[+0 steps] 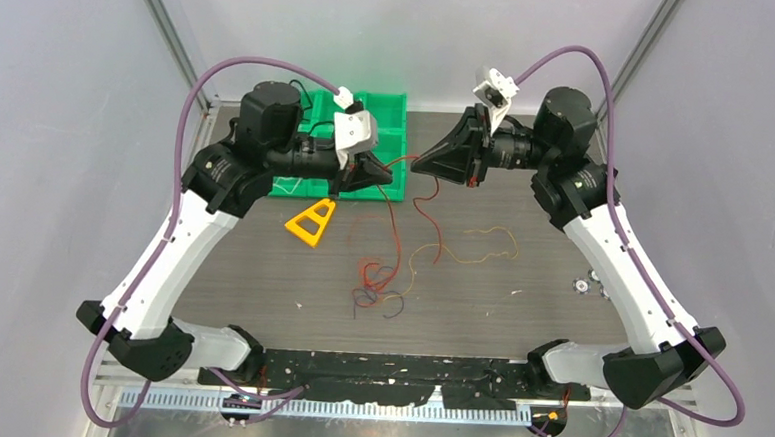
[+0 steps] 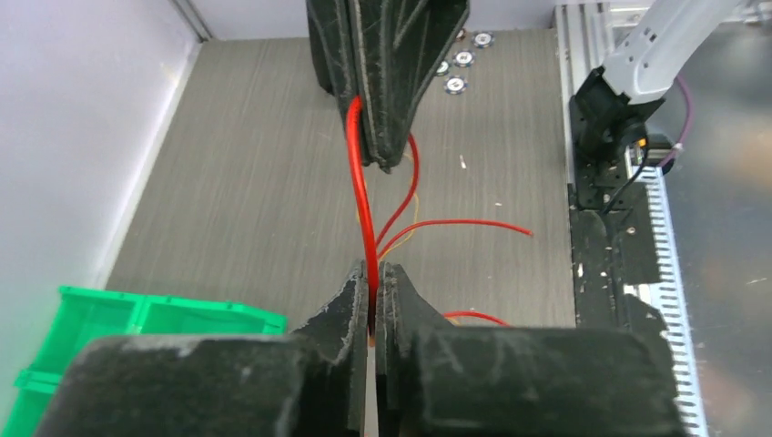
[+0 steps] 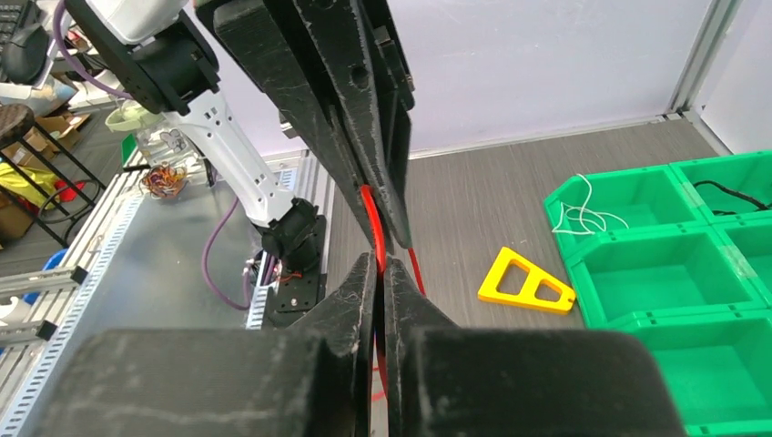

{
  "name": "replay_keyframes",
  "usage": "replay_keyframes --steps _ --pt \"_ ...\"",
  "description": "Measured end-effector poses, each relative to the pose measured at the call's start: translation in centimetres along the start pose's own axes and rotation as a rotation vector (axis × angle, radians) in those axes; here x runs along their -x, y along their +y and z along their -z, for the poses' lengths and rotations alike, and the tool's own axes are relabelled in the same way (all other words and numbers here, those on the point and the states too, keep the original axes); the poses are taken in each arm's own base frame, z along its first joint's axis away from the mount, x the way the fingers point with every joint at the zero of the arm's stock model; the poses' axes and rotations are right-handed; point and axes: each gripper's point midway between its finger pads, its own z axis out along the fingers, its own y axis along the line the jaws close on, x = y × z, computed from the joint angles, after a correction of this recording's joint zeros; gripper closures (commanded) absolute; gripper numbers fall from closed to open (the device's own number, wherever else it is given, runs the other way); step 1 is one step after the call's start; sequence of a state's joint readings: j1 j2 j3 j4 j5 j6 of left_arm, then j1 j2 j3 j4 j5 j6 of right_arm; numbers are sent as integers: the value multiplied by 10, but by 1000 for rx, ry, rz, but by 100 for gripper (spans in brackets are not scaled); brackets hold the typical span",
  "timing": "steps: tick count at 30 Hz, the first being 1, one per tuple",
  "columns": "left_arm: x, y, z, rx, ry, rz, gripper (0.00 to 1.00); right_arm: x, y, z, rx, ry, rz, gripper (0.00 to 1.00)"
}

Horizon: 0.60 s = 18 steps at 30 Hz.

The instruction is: Untangle the cables

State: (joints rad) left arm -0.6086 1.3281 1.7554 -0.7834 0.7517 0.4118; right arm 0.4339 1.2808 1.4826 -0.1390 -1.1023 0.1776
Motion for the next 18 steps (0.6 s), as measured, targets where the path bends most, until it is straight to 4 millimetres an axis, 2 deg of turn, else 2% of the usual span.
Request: replay_keyframes --steps 1,2,3,4,5,6,8,11,14,18 --pt "-1 -3 0 -4 -5 22 100 -1 0 0 0 4 4 90" --pt "-2 -6 0 -7 -13 46 100 -3 -1 0 -4 7 8 73" --pt "-3 -10 1 -7 -25 76 100 -4 -3 0 -13 10 13 63" --pt "-4 -13 2 -2 -42 97 100 -6 -6 -1 -24 12 12 44" --pt "-4 -16 4 8 -56 126 100 -9 -11 -1 -44 13 20 36" --pt "-4 -18 6 21 -67 146 100 -12 -16 -1 -64 16 25 24" --pt "4 -17 14 71 -113 206 100 -22 -27 -1 -105 24 22 10" --pt "29 -6 25 133 -211 258 100 -39 -39 -3 -148 44 7 0" --pt "51 3 30 162 -300 301 100 -52 -39 -12 -149 66 16 5" --pt "68 11 32 164 -377 374 100 -59 -30 -33 -114 84 79 5"
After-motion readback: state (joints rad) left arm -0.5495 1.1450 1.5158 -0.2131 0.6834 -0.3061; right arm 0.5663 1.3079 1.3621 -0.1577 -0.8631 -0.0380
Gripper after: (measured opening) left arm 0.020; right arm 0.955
